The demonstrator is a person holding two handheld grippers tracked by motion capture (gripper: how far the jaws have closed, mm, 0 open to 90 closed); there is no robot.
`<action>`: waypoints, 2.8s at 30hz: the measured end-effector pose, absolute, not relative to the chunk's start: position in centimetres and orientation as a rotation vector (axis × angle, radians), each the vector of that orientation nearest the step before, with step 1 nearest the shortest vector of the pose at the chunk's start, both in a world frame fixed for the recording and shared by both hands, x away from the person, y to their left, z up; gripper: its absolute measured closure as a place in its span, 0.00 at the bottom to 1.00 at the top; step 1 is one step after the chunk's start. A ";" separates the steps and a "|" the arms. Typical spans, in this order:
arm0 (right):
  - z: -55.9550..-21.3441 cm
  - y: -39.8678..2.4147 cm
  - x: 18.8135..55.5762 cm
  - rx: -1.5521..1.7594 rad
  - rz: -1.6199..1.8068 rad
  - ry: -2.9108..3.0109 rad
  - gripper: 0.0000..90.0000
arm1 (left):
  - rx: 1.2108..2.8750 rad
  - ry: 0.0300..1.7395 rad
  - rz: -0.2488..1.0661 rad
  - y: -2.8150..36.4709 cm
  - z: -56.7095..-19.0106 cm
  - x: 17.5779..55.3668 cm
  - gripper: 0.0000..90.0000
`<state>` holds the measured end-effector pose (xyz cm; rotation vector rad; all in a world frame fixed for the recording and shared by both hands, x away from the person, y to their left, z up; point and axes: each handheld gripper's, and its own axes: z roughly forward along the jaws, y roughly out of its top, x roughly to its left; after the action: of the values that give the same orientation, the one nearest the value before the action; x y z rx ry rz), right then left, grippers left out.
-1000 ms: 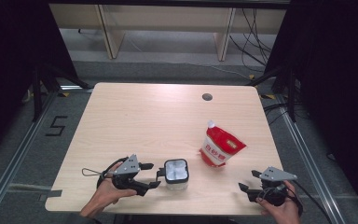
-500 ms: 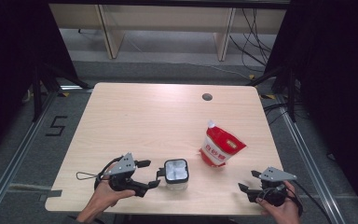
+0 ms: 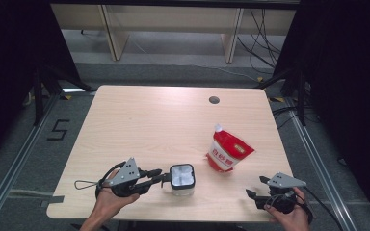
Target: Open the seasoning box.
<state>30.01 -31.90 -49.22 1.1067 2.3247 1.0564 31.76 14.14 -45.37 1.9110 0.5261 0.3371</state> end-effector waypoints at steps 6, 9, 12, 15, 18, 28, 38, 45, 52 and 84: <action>-49.1 -31.4 29.8 1.102 1.069 2.312 0.30 | 1.900 0.525 0.313 13.2 -45.6 32.1 0.99; -49.1 -31.4 30.0 1.075 1.087 2.357 0.30 | 1.917 0.527 0.319 12.9 -45.8 32.2 0.99; -49.2 -31.5 30.0 1.075 1.089 2.354 0.30 | 1.915 0.536 0.317 12.8 -46.0 32.2 0.99; -49.2 -31.4 30.1 1.064 1.084 2.342 0.30 | 1.928 0.542 0.323 12.9 -46.3 32.4 0.99; -49.2 -31.3 29.9 1.082 1.072 2.316 0.30 | 1.925 0.543 0.321 12.9 -46.3 32.4 0.99; -48.9 -30.5 29.5 1.060 1.100 2.334 0.35 | 1.874 0.581 0.290 13.0 -46.7 32.4 0.99; -48.1 -28.8 28.8 0.901 1.132 2.364 0.46 | 1.850 0.584 0.273 13.1 -46.9 32.5 0.99; -47.1 -27.6 28.4 0.800 1.213 2.327 0.55 | 1.846 0.608 0.276 13.2 -46.9 32.3 0.99; -46.8 -25.3 28.4 0.722 1.259 2.349 0.65 | 1.828 0.607 0.257 13.3 -47.1 32.4 0.99; -46.3 -18.2 31.0 0.544 1.366 2.366 1.00 | 1.832 0.601 0.272 13.4 -47.2 32.3 0.99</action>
<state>30.97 -18.18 -46.27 0.5439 2.3660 1.3657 32.32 13.36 -47.23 1.8316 0.6006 0.2717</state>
